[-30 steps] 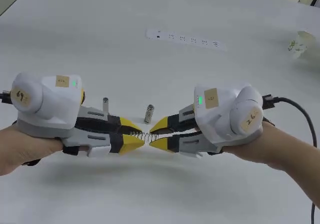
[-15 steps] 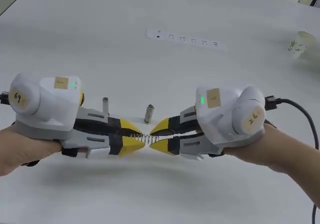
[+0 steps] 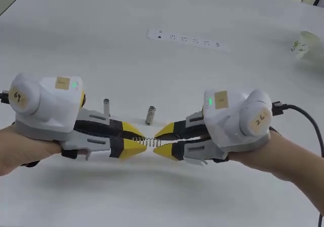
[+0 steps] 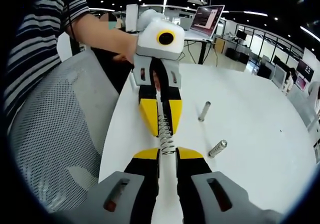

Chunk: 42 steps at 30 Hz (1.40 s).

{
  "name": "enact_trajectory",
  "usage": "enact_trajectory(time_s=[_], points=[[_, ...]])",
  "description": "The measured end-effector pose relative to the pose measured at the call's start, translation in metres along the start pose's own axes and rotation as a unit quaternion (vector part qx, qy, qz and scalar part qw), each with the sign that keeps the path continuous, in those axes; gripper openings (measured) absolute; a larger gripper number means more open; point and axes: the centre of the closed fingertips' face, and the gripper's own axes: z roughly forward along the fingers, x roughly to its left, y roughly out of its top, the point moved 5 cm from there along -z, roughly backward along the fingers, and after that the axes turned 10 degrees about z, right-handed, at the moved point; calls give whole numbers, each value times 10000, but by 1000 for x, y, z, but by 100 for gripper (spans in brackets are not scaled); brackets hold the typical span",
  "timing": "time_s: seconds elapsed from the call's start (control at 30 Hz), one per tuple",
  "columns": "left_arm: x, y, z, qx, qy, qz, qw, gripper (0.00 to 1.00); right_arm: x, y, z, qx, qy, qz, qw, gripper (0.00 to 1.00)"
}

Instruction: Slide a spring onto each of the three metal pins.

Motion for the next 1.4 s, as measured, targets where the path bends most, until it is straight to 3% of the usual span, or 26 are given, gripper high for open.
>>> enact_trajectory(time_s=[0.7, 1.17, 1.4], points=[[-1, -2, -3, 46, -44, -102, 9999, 2, 1, 6, -2, -9, 101, -210, 9997, 8], [2, -3, -8, 111, 47, -52, 9999, 2, 0, 27, -7, -82, 178, -428, 9989, 8], [0, -5, -7, 224, 42, 63, 9997, 2, 3, 39, -6, -299, 277, -341, 9986, 8]])
